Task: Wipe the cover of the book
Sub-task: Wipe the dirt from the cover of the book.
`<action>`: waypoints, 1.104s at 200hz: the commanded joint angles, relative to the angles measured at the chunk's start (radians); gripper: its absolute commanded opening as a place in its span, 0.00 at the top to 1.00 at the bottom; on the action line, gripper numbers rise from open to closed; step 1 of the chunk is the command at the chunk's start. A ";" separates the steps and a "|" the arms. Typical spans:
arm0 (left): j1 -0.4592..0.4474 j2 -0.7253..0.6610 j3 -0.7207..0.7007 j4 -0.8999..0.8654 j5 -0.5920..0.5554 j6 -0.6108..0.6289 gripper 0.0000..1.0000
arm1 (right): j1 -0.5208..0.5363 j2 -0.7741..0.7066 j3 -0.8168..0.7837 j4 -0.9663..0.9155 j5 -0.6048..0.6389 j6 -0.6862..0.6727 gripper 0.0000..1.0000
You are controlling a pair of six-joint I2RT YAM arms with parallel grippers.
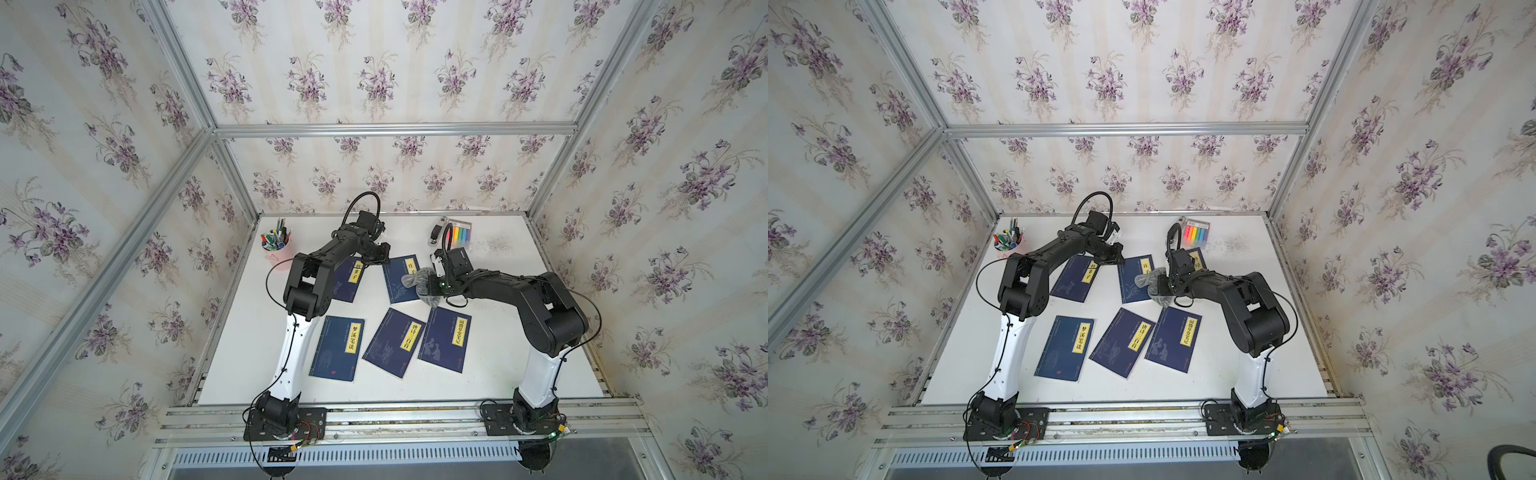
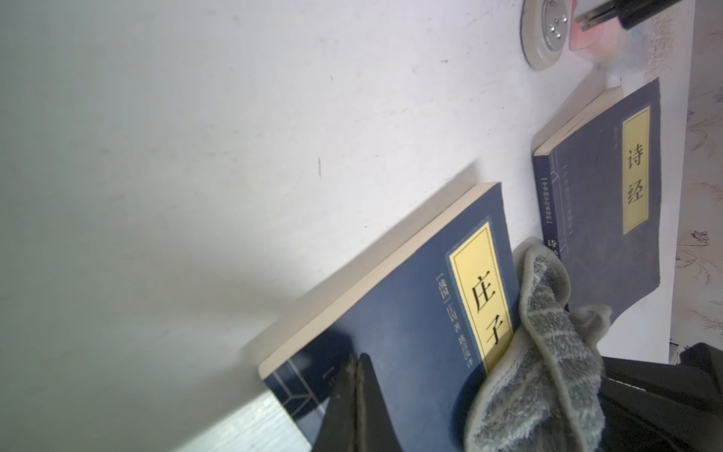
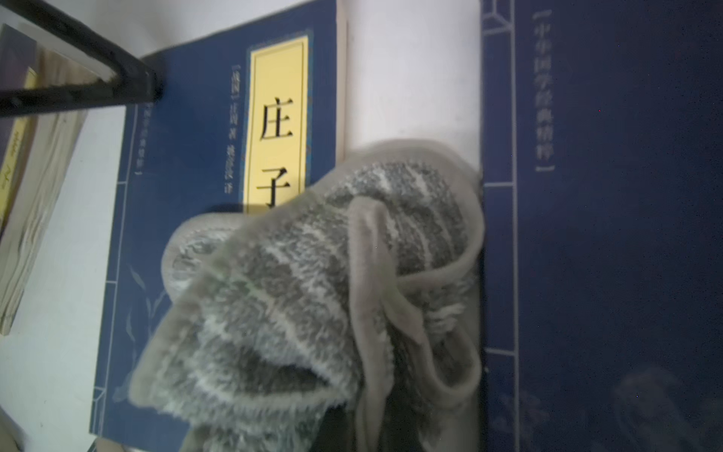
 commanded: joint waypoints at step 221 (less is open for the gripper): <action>0.000 0.030 -0.021 -0.090 -0.055 0.001 1.00 | 0.051 0.314 0.552 -0.260 0.025 -0.031 1.00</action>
